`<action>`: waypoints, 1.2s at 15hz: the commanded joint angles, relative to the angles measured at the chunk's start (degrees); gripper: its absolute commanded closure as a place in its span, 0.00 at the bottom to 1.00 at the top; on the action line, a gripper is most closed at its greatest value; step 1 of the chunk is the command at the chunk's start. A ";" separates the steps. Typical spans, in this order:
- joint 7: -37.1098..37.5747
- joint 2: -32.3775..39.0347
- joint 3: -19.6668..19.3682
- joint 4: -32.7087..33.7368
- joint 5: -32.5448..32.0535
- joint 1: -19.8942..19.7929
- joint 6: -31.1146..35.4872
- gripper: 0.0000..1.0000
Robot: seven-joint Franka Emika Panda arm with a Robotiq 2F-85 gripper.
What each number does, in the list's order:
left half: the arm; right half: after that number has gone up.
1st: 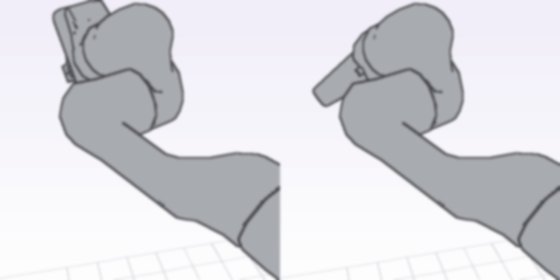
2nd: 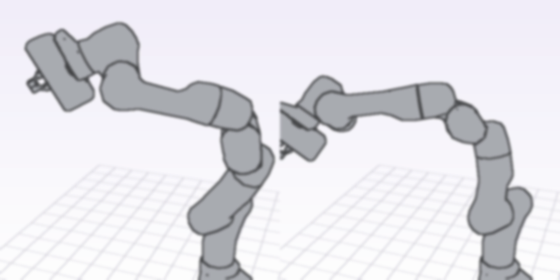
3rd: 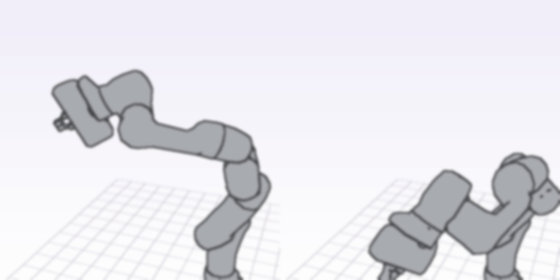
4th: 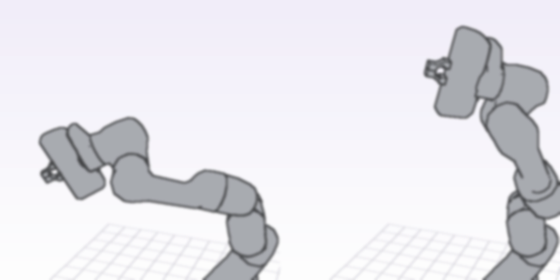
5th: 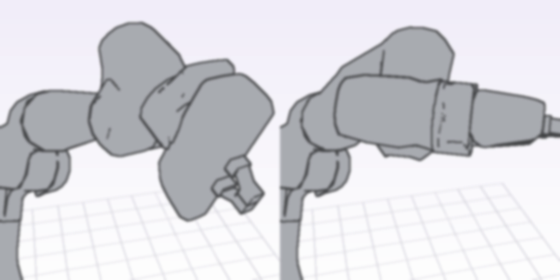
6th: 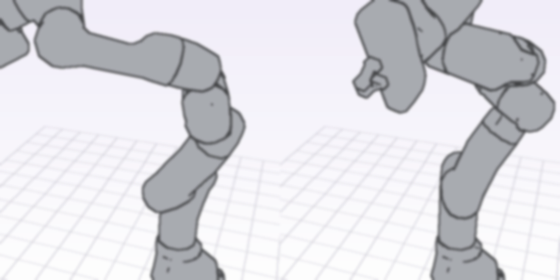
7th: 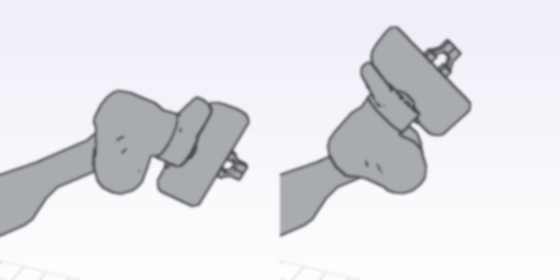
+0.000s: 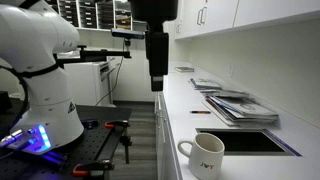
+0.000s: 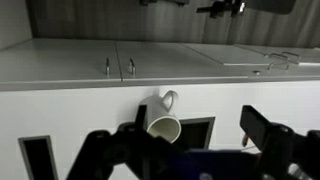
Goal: Put the pen inside the white mug
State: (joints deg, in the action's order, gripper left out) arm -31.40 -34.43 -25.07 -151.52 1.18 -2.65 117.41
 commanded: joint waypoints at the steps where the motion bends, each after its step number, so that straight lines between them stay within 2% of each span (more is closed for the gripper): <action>1: -0.86 0.42 1.54 0.07 1.06 -1.60 -0.13 0.00; 5: -0.32 0.86 1.86 0.28 1.33 -1.47 0.01 0.00; 7: 2.41 2.31 4.21 0.42 2.31 -0.48 1.98 0.00; 9: 7.68 4.99 9.19 0.40 3.16 1.09 6.43 0.00; 13: 26.60 16.64 22.89 3.64 2.94 5.09 17.55 0.00; 15: 33.13 23.15 27.75 7.10 2.56 7.05 19.98 0.00; 18: 38.67 33.19 32.14 14.39 3.03 9.41 21.30 0.00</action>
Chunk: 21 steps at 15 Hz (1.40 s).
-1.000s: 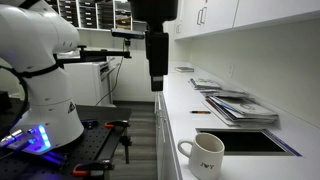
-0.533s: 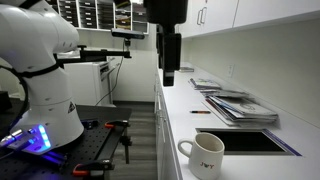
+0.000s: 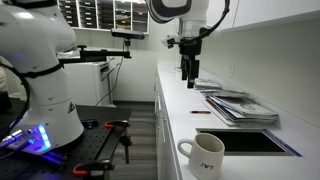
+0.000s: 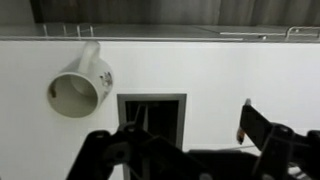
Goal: Put the pen inside the white mug
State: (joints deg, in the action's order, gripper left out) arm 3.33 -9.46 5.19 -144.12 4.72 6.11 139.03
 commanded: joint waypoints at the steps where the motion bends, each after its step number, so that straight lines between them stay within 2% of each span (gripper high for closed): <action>1: 4.95 11.01 2.64 9.50 -0.31 1.29 -0.55 0.00; 6: 7.25 27.03 5.12 23.17 0.46 5.21 0.05 0.00; 12: 10.46 42.75 3.69 37.44 -2.06 11.28 2.33 0.00; 19: 8.71 53.96 2.16 47.62 -2.52 12.19 1.77 0.00; 20: 8.70 55.04 1.91 48.68 -2.81 12.42 1.75 0.01; 21: 8.85 55.82 1.53 49.68 -3.31 12.79 1.45 0.07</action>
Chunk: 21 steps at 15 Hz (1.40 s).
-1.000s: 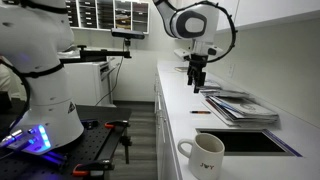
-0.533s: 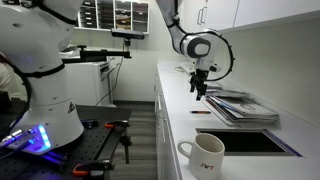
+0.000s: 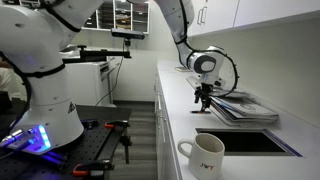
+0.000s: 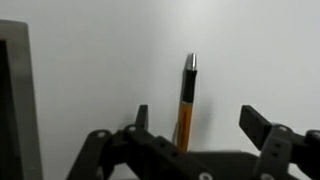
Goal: Put the pen inside the white mug
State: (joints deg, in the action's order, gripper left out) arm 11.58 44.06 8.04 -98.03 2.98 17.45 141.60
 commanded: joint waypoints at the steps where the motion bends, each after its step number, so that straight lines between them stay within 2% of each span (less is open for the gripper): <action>1: 1.20 2.86 -2.29 4.32 -2.82 2.40 -1.13 0.11; 2: 1.85 3.41 -3.24 4.99 -4.13 3.31 -1.26 0.24; 4: 2.02 4.35 -3.86 5.93 -5.36 3.97 -1.39 0.24; 5: 2.01 4.68 -4.00 6.21 -5.55 4.14 -1.43 0.38; 6: 1.97 5.12 -4.14 6.52 -5.77 4.33 -1.46 0.44; 7: 1.96 5.42 -4.11 6.63 -5.68 4.34 -1.46 0.44; 8: 1.89 5.54 -4.04 6.69 -5.51 4.31 -1.54 0.62; 10: 1.56 5.50 -4.04 6.68 -5.63 4.27 -1.30 0.72; 13: 1.71 5.27 -4.21 6.42 -5.44 3.94 -1.08 0.95; 14: 1.87 4.92 -4.41 5.93 -5.43 3.85 -0.65 1.00; 15: 2.79 4.41 -5.16 5.49 -5.80 4.24 -0.57 1.00; 16: 4.47 3.91 -6.27 5.07 -6.08 4.77 -0.59 0.96; 21: 17.11 -1.07 -13.62 -0.73 -6.38 5.71 1.04 0.96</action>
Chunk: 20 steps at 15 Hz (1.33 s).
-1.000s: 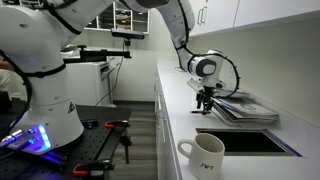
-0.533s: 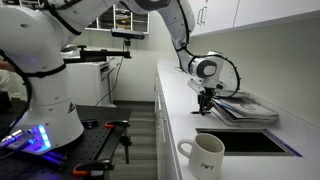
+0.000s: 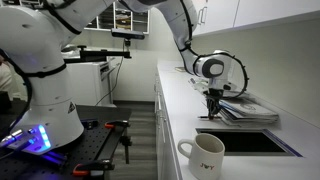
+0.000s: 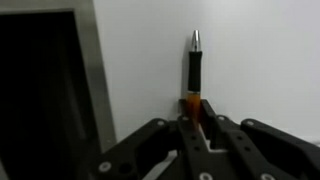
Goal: Put the pen inside the white mug
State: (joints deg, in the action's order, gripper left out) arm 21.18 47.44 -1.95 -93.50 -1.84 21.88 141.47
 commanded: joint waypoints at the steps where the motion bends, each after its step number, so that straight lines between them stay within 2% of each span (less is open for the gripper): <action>1: 9.75 -5.92 -5.49 -7.17 -2.15 1.44 1.83 0.96; 6: 23.97 -13.96 -13.44 -17.09 -6.88 3.05 2.73 0.96; 12: 48.60 -21.19 -18.44 -24.99 -18.90 4.92 0.82 0.96; 16: 67.57 -24.76 -19.96 -26.35 -32.47 5.36 -2.75 0.96; 20: 84.32 -26.63 -17.10 -25.44 -44.31 2.88 -12.19 0.96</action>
State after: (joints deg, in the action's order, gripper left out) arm 95.43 22.67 -21.06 -118.56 -39.94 25.89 135.52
